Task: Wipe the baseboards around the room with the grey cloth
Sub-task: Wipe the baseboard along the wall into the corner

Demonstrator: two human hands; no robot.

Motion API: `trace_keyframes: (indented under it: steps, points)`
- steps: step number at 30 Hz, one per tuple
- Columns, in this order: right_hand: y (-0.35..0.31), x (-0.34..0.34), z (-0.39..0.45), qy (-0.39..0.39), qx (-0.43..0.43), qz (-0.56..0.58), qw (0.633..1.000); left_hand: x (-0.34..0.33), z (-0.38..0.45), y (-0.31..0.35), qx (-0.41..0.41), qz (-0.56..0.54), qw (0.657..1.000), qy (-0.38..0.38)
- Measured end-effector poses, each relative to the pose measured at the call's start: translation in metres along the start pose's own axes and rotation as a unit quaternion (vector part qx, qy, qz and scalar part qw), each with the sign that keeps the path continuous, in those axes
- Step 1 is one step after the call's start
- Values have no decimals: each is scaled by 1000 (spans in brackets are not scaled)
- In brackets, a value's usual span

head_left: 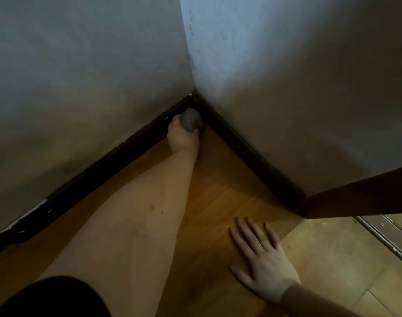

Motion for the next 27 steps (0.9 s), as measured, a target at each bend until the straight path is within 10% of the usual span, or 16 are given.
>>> trace_keyframes:
  steps: [27]
  points:
    - [0, -3, 9, 4, 0, 8, 1000, -50, -92, -10, -11, -30, 998, -59]
Point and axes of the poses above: each hand's wrist, its own z-axis towards the middle knuckle, its own x-axis out of the back of the hand, y = z × x, the point moved 8 cm from there along z, towards the middle knuckle, and after that the axes turned 4 degrees about -z, right-handed, at the moved point
